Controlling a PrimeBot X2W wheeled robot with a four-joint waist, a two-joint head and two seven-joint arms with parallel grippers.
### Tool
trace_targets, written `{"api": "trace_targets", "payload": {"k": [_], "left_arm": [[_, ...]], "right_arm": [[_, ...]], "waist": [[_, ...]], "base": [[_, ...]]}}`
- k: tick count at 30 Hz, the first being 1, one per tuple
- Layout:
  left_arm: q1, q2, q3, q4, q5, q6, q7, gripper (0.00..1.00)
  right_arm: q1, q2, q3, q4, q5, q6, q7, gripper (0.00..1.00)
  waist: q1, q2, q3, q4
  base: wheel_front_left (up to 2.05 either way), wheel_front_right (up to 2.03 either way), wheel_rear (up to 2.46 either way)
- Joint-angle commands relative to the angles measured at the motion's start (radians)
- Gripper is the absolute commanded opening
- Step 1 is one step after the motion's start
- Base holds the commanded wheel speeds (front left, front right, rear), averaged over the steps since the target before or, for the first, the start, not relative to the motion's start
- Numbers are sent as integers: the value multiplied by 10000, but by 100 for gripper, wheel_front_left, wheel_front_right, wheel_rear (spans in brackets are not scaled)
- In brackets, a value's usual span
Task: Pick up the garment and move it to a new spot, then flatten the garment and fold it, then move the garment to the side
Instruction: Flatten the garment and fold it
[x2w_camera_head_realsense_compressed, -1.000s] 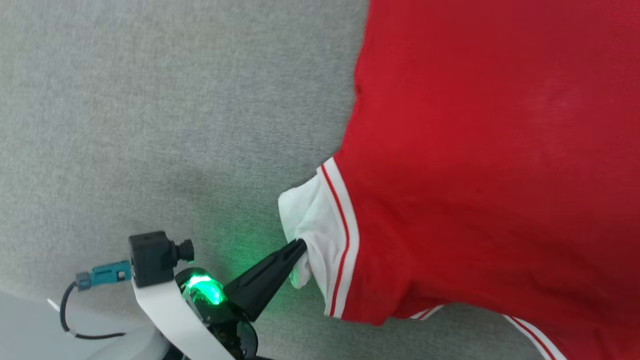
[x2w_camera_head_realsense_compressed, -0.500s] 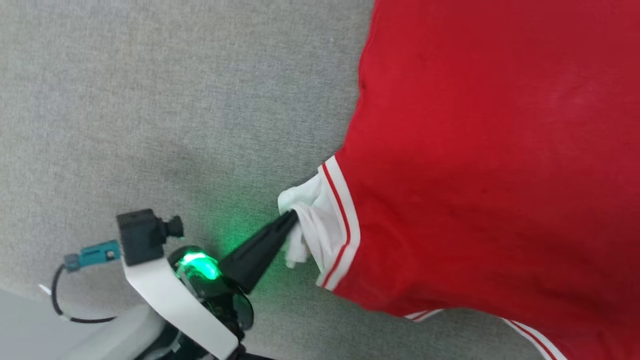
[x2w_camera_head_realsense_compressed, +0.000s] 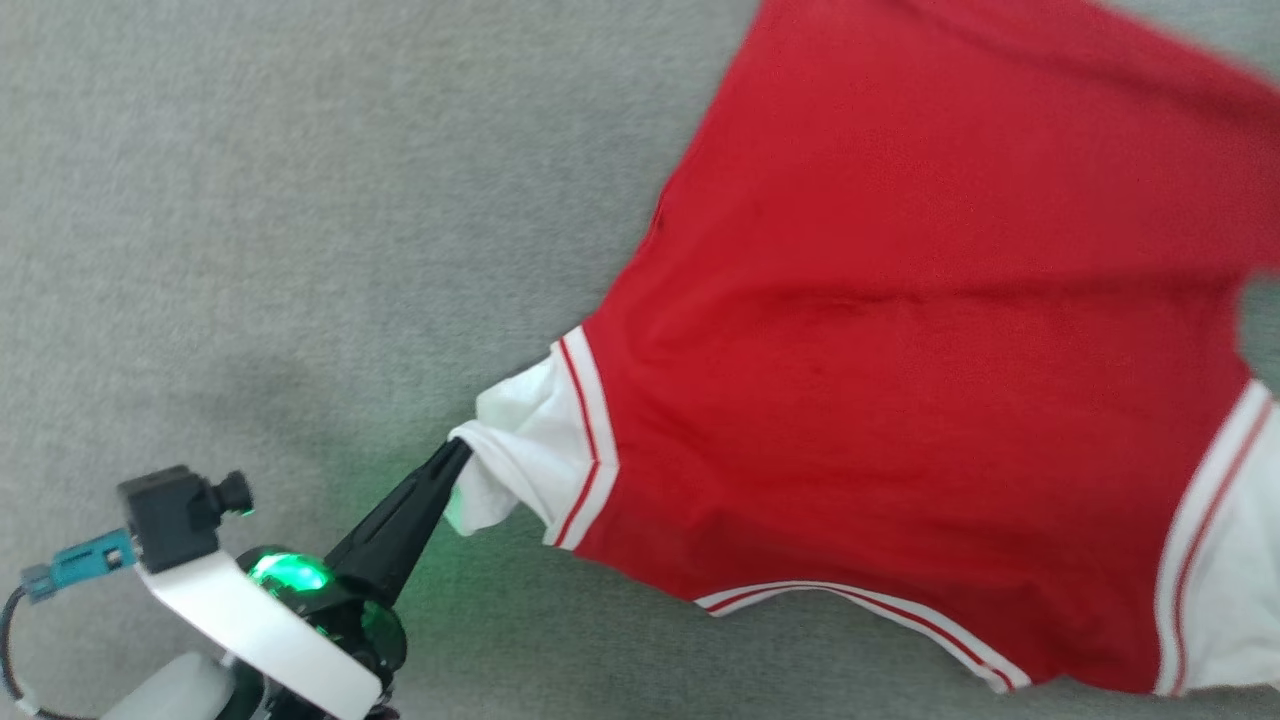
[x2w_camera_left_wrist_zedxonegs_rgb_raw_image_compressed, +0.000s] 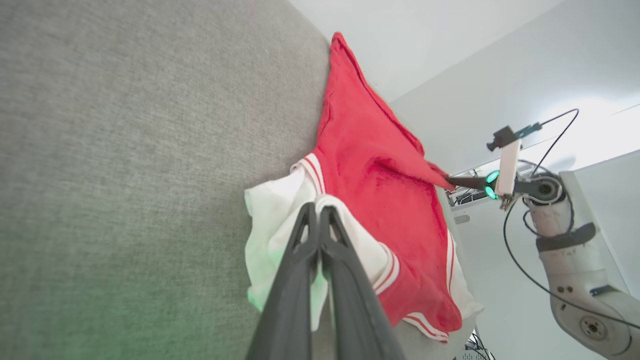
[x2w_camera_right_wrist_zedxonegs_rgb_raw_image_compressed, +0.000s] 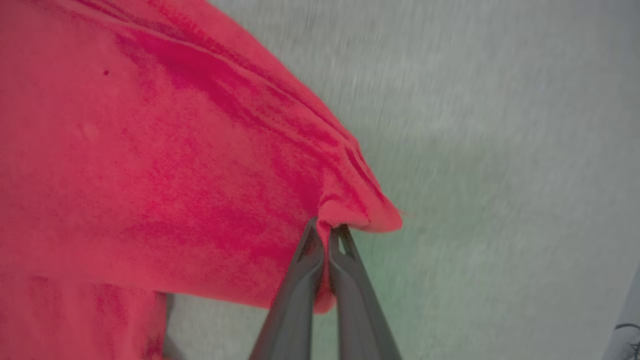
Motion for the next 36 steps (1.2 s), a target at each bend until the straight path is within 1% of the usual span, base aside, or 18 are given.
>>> {"api": "trace_targets", "payload": {"k": [1, 3, 5, 6, 8, 11, 15, 17, 19, 20, 21, 22, 25, 27, 29, 31, 33, 36], "left_arm": [[285, 57, 196, 46, 141, 14, -52, 0], [531, 83, 388, 85, 155, 14, -53, 0], [744, 93, 599, 123, 162, 14, -53, 0], [744, 93, 599, 123, 162, 14, -53, 0], [953, 61, 738, 141, 188, 14, -53, 0], [1108, -13, 908, 176, 210, 14, -52, 0], [1196, -16, 923, 119, 254, 14, -52, 0], [1198, 36, 929, 127, 250, 14, -52, 0], [1185, 95, 846, 135, 260, 14, -52, 0], [1159, 121, 821, 133, 251, 14, -52, 0], [1123, 119, 796, 126, 237, 14, -52, 0], [1089, 110, 753, 120, 235, 14, -52, 0], [1026, 43, 683, 93, 226, 14, -52, 0], [1007, -34, 662, 110, 195, 14, -52, 0], [926, -133, 611, 101, 255, 14, -52, 0], [781, -234, 494, 82, 304, 14, -52, 0], [593, -283, 364, 98, 324, 14, -52, 0], [219, -417, 182, 109, 309, 14, -52, 0]], "right_arm": [[1318, -136, -166, -745, 609, -7, 376, 0], [2844, -182, -434, -1640, 1192, -7, 750, 0], [4360, 26, -600, -2573, 1752, -7, 1109, 0], [4360, 26, -600, -2573, 1752, -7, 1109, 0], [5780, 414, -852, -3369, 2131, -7, 1346, 0], [7540, 862, -875, -4497, 2342, -7, 1690, 0], [8814, 1353, -541, -5514, 2553, -7, 2166, 0], [8950, 1417, -443, -5742, 2545, -7, 2221, 0], [8790, 1429, -514, -5929, 2410, -7, 2013, 0], [8686, 1421, -616, -6004, 2371, -7, 1879, 34], [8620, 1405, -741, -6088, 2328, -7, 1749, 87], [8555, 1340, -877, -6211, 2346, -7, 1647, 100], [8300, 1185, -1538, -6589, 2626, -7, 1487, 100], [7909, 915, -2077, -6854, 2780, -7, 1544, 100], [7180, 625, -2485, -6923, 2762, -7, 1411, 100], [6205, 385, -2603, -6762, 2427, -7, 1056, 100], [5095, 219, -2316, -6391, 1890, -6, 458, 100], [3577, 217, -1369, -5501, 1184, -6, -406, 100]], "waist": [[0, 0, -501, -521], [0, 0, -645, -682], [0, 0, -747, -836], [0, 0, -747, -836], [0, 0, -856, -940], [0, 0, -943, -1022], [0, 0, -992, -1117], [0, 0, -1027, -1167], [0, 0, -1067, -1174], [0, 0, -1079, -1173], [0, 0, -1098, -1160], [0, 0, -1124, -1129], [0, 0, -1159, -1046], [0, 0, -1167, -977], [0, 0, -1083, -900], [0, 0, -955, -782], [0, 0, -787, -652], [0, 0, -483, -426]], "base": [[0, 0, 0], [0, 0, 0], [0, 0, 0], [0, 0, 0], [0, 0, 0], [0, 0, 0], [0, 0, 0], [0, 0, 0], [0, 0, 0], [0, 0, 0], [0, 0, 0], [0, 0, 0], [0, 0, 0], [0, 0, 0], [0, 0, 0], [0, 0, 0], [0, 0, 0], [0, 0, 0]]}}
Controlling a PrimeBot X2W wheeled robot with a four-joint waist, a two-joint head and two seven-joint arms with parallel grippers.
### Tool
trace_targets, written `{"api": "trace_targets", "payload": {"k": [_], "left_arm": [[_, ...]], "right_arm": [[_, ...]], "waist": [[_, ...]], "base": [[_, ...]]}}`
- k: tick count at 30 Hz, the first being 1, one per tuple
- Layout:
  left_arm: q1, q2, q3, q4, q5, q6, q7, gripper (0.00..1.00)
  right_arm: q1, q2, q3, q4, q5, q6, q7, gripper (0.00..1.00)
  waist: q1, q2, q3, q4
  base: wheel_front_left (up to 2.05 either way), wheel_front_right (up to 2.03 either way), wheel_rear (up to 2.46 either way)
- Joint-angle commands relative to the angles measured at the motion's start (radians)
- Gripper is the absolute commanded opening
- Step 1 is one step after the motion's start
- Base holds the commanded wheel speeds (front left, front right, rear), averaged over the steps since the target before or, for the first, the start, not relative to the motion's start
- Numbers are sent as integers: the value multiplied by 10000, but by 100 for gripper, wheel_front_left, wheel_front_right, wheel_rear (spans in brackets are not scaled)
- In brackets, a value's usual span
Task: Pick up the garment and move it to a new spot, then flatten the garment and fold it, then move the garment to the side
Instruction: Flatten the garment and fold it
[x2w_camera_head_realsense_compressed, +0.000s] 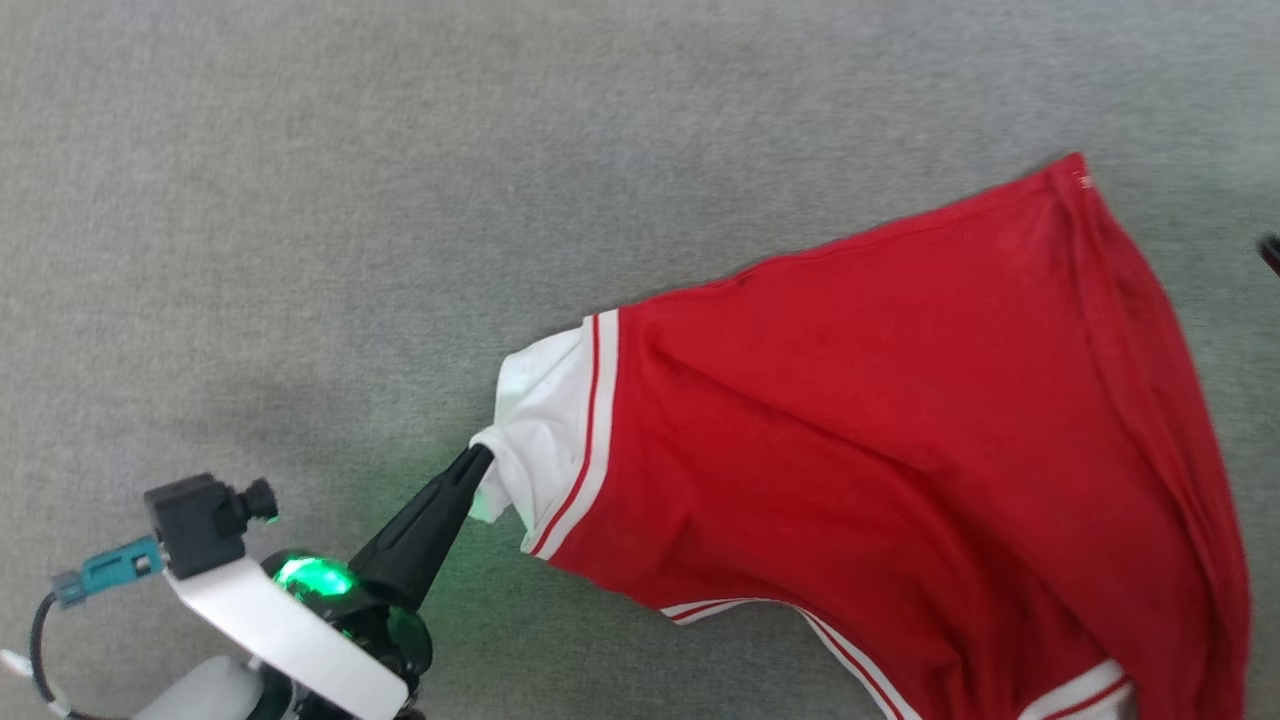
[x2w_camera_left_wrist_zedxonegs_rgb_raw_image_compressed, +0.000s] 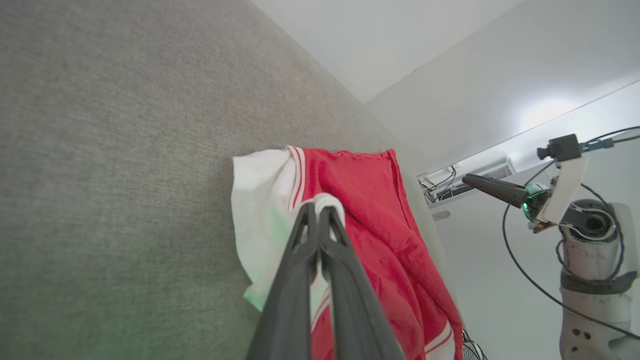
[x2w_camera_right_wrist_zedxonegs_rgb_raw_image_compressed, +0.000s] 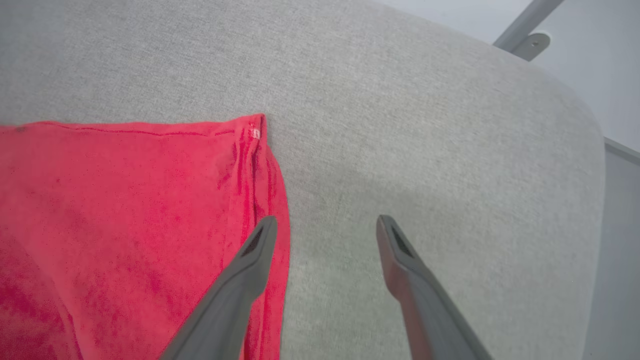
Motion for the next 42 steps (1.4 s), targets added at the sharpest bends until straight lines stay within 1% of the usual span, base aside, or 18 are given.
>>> {"api": "trace_targets", "payload": {"k": [1, 2, 3, 6, 9, 11, 13, 14, 15, 16, 17, 19, 21, 27, 33, 36, 40, 42], "left_arm": [[-246, -64, -56, 17, 10, 14, -50, 0], [-335, -96, -127, 46, 9, 14, -50, 0], [-567, -171, -294, 84, 9, 14, -50, 0], [-860, -261, -487, 169, 0, 14, -50, 0], [-1075, -395, -600, 237, -43, 14, -50, 0], [-1133, -418, -672, 315, -53, 14, -50, 0], [-1182, -412, -727, 363, -20, 14, -50, 0], [-1262, -400, -819, 412, 63, 14, -49, 0], [-1348, -390, -896, 478, 119, 14, -50, 0], [-1450, -370, -994, 539, 146, 14, -50, 0], [-1566, -349, -1073, 603, 167, 14, -50, 0], [-1963, -255, -1193, 772, 222, 14, -50, 0], [-2494, -183, -1194, 1006, 160, 14, -50, 0], [-5044, 21, -971, 2159, -368, 14, 153, 0], [-8363, 251, -98, 4401, -1000, 14, 912, 0], [-10029, 203, 438, 5611, -1162, 24, 1069, 0], [-12148, 34, 1147, 7132, -1136, 34, 726, 0], [-13023, -224, 1465, 7705, -1260, 35, 539, 0]], "right_arm": [[-439, 149, 390, 388, -209, -4, -222, 100], [-791, 201, 748, 715, -363, -4, -336, 100], [-1478, 212, 1450, 1428, -591, -6, -491, 100], [-2103, 191, 2349, 2356, -844, -4, -488, 100], [-2454, 126, 3032, 3024, -812, -4, -330, 100], [-2412, 66, 3445, 3422, -729, -4, -73, 100], [-2383, 79, 3611, 3546, -653, -2, -7, 100], [-2358, 67, 3696, 3632, -590, -4, 22, 77], [-2361, 59, 3757, 3714, -559, -4, -2, 31], [-2370, 63, 3815, 3793, -526, -4, -36, 7], [-2412, 73, 3766, 3874, -506, -4, -135, 0], [-2711, 132, 3548, 3978, -617, -6, -561, 0], [-3187, 265, 3241, 4090, -857, -9, -1277, 0], [-4922, 1125, 2177, 5223, -1583, -9, -3311, 0], [-7777, 2239, 1110, 6778, -2818, -15, -5196, 0], [-9153, 2771, 528, 7652, -3583, -27, -6215, 0], [-10767, 3219, -237, 8532, -4432, -41, -7557, 0], [-11344, 3366, -646, 8871, -4770, -50, -8213, 0]], "waist": [[0, 0, 266, 247], [0, 0, 356, 323], [0, 0, 544, 480], [0, 0, 790, 689], [0, 0, 948, 839], [0, 0, 976, 890], [0, 0, 983, 895], [0, 0, 985, 910], [0, 0, 967, 919], [0, 0, 942, 904], [0, 0, 913, 882], [0, 0, 843, 830], [0, 0, 792, 772], [0, 0, 924, 561], [0, 0, 1558, -22], [0, 0, 1820, -250], [0, 0, 2033, -410], [0, 0, 2064, -430]], "base": [[0, 0, 0], [0, 0, 0], [0, 0, 0], [0, 0, 0], [0, 0, 0], [0, 0, 0], [0, 0, 0], [0, 0, 0], [0, 0, 0], [0, 0, 0], [0, 0, 0], [0, 0, 0], [0, 0, 0], [0, 0, 0], [0, 0, 0], [0, 0, 0], [0, 0, 0], [0, 0, 0]]}}
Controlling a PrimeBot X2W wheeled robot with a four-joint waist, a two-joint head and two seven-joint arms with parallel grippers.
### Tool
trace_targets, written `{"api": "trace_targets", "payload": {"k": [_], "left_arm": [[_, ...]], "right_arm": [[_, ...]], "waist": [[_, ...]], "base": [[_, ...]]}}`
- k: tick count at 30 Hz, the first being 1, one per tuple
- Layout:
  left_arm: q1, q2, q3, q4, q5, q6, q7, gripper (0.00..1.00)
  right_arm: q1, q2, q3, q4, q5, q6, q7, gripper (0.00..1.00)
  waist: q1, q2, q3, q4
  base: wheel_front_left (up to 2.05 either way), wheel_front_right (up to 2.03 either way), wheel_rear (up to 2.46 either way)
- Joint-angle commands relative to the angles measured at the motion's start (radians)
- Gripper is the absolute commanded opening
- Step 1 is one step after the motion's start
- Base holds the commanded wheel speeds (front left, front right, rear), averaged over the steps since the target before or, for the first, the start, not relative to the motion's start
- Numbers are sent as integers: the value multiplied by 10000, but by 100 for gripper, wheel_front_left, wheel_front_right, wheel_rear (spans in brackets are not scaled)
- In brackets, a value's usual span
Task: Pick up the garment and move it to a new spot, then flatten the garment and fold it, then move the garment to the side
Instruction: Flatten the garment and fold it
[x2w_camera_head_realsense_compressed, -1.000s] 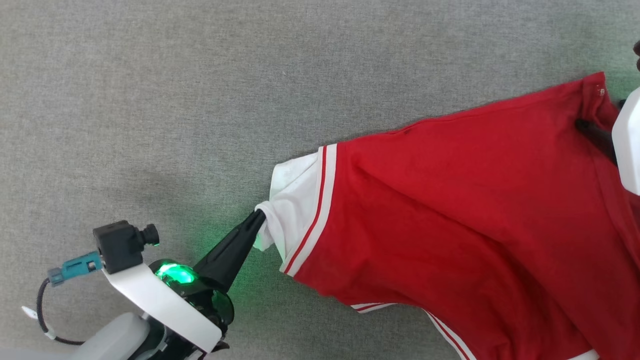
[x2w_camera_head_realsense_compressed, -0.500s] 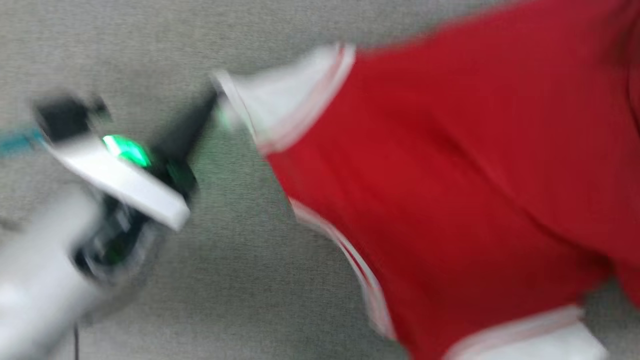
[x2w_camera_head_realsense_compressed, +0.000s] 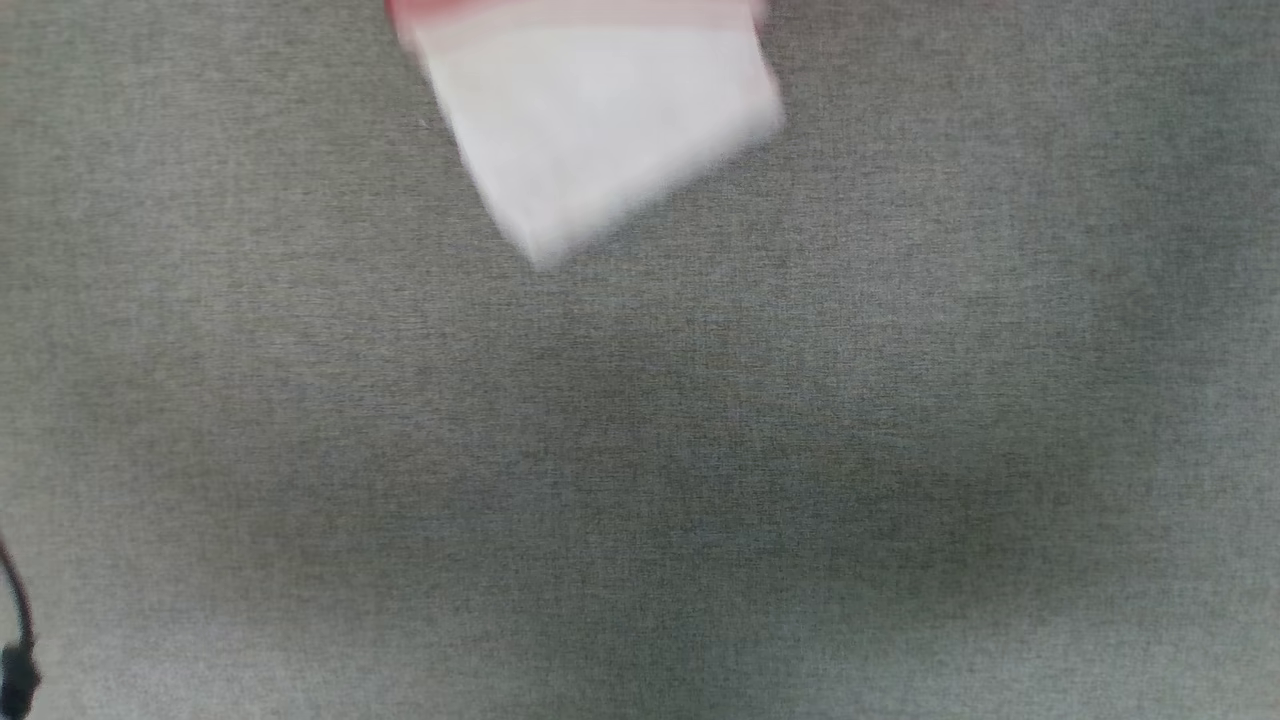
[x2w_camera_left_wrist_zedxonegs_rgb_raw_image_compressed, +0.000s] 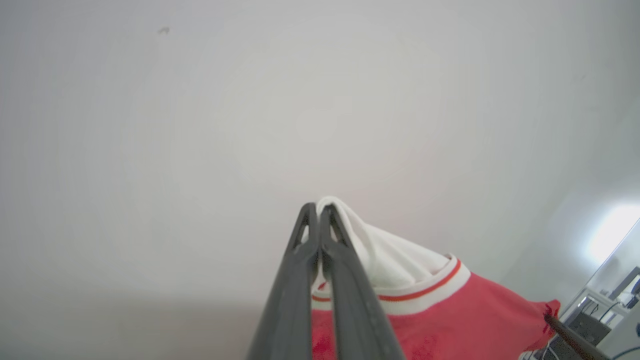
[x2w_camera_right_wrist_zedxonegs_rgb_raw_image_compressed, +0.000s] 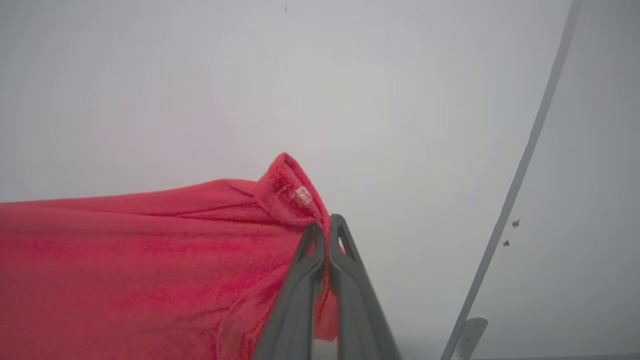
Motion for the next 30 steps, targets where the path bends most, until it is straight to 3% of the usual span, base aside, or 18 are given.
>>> {"api": "trace_targets", "payload": {"k": [1, 6, 15, 23, 30], "left_arm": [[-544, 48, 413, 407, -260, 62, -208, 0], [-900, -226, 542, -10, -534, 61, -197, 0], [3092, -288, 75, -2814, -1371, 47, -144, 0], [7855, 75, -964, -5612, -918, 47, -431, 0], [10627, 775, -1530, -7371, -628, 45, -654, 0]], "right_arm": [[-334, -197, -416, 275, -313, -106, -463, 0], [-669, -102, -614, 1049, -570, -104, -1303, 0], [2054, -348, 578, 1368, 415, -81, -1143, 0], [6762, -1153, 1887, -1078, 2226, -78, -142, 0], [10897, -1431, 1075, -4146, 3418, -68, 1601, 0]], "waist": [[-1, 0, 53, -51], [-1, 0, 4, -69], [-1, 0, -531, 5], [-1, 0, -1260, 26], [-1, 0, -1871, 130]], "base": [[0, 0, 0], [0, 0, 0], [0, 0, 0], [0, 0, 0], [0, 0, 0]]}}
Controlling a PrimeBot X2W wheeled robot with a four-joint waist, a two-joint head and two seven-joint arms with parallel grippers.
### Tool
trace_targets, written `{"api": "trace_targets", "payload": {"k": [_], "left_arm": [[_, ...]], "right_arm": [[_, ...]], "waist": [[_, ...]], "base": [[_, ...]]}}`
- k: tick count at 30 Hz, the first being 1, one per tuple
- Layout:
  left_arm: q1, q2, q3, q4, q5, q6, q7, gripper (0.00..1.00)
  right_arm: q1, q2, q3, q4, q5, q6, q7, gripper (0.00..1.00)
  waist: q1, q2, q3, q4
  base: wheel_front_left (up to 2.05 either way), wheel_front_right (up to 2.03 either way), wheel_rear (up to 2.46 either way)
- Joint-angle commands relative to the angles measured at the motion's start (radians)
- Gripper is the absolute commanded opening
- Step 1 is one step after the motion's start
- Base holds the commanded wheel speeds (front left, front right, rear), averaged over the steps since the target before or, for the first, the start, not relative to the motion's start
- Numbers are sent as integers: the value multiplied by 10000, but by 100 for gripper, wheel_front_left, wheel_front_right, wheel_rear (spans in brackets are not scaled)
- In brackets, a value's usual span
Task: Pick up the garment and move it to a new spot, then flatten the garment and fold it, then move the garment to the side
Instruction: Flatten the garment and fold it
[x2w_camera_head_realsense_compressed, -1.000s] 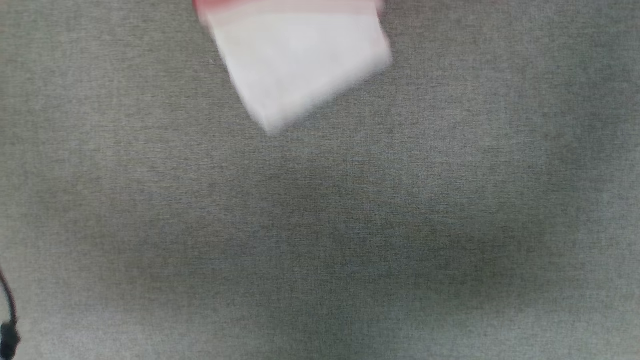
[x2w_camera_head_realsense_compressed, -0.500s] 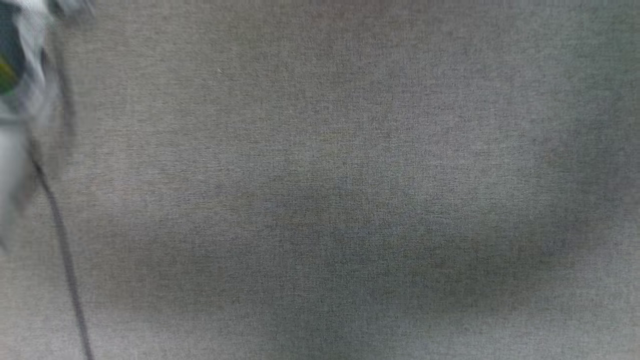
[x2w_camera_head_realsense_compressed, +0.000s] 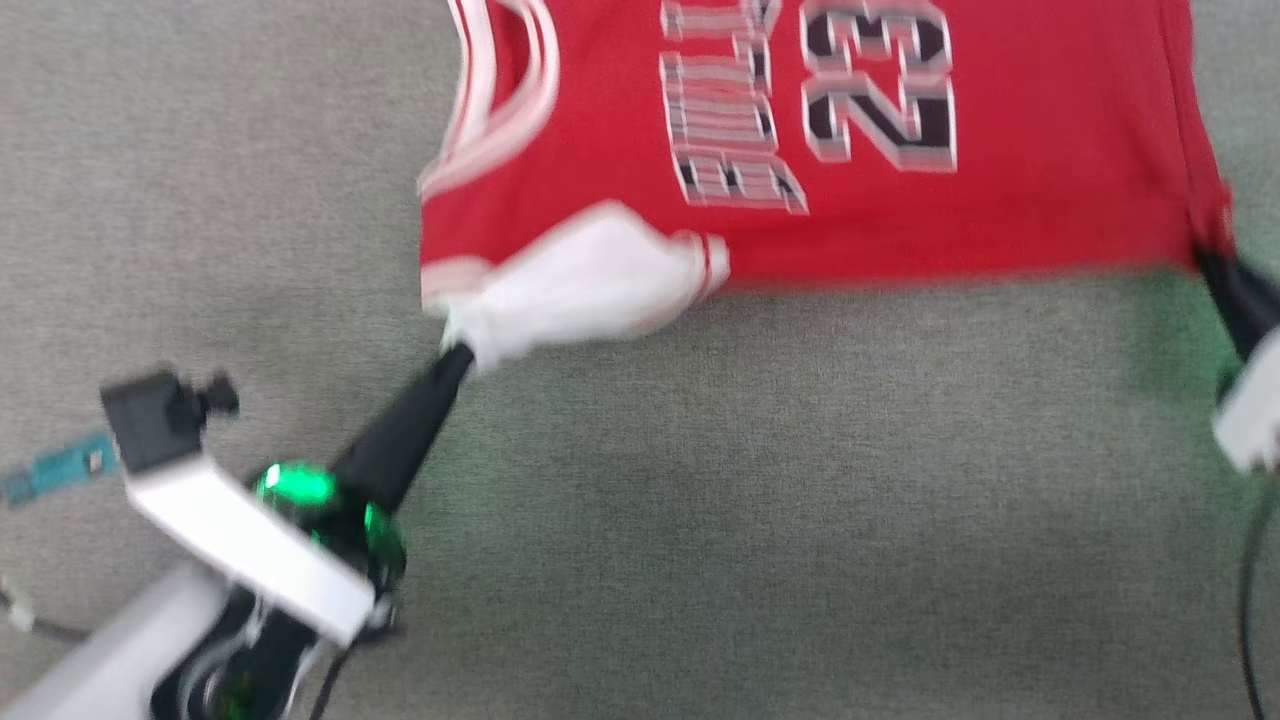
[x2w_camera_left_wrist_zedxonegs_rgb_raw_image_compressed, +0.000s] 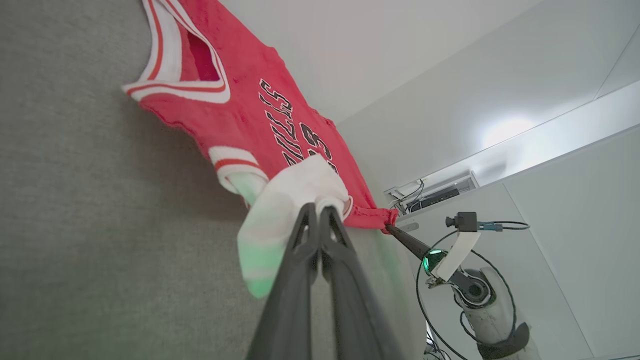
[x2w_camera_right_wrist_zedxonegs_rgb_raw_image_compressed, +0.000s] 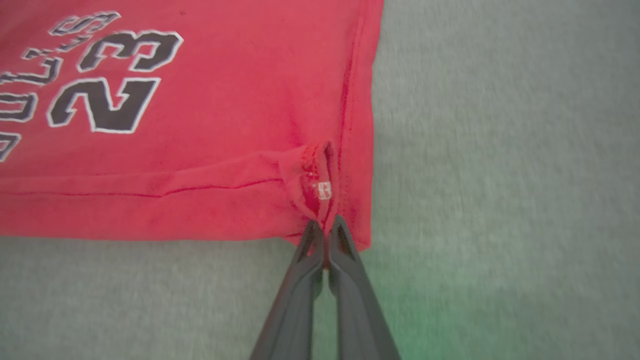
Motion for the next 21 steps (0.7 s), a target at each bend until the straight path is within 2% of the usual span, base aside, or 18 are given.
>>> {"api": "trace_targets", "payload": {"k": [1, 8, 13, 17, 21], "left_arm": [[304, 144, 10, -188, 87, 24, -70, 0], [2330, 1007, 307, -1638, 413, 24, -165, 0], [3456, 1285, 816, -2383, 634, 24, -169, 0], [3474, 1371, 945, -2625, 901, 24, -171, 0], [2270, 1205, 1039, -2341, 829, 24, -72, 0]], "right_arm": [[510, 44, -206, -327, 89, -25, 208, 0], [3528, 566, -1311, -2882, 503, -24, 1727, 0], [4808, 994, -1805, -4157, 566, -24, 2363, 0], [4847, 1277, -2094, -4707, 517, -24, 2314, 0], [3976, 1379, -2119, -4530, 381, -22, 2055, 0]], "waist": [[0, 0, -166, 57], [0, 0, -373, 96], [0, 0, -328, 36], [0, 0, -263, -93], [0, 0, -108, -221]], "base": [[0, 0, 0], [0, 0, 0], [0, 0, 0], [0, 0, 0], [0, 0, 0]]}}
